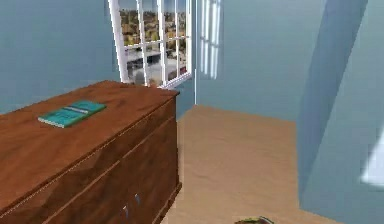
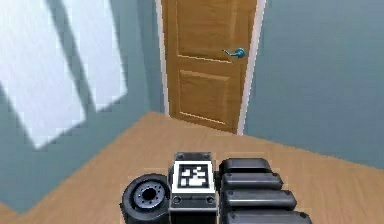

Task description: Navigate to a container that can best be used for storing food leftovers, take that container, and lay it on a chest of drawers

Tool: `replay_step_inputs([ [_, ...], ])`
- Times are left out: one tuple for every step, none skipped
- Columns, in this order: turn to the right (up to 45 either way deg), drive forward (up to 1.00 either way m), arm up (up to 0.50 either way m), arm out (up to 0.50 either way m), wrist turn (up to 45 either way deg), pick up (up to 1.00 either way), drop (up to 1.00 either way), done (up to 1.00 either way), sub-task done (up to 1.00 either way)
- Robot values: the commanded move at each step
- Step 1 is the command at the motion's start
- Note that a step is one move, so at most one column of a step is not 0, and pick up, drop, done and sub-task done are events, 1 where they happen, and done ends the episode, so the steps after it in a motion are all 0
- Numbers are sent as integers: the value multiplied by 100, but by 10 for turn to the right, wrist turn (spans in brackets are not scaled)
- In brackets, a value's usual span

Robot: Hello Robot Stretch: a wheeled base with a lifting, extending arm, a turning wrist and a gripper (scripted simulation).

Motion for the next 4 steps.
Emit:
replay_step_inputs([
  [450, 0, 0, 0, 0, 0, 0, 0, 0],
  [450, 0, 0, 0, 0, 0, 0, 0, 0],
  [90, 0, 0, 0, 0, 0, 0, 0, 0],
  [450, 0, 0, 0, 0, 0, 0, 0, 0],
])
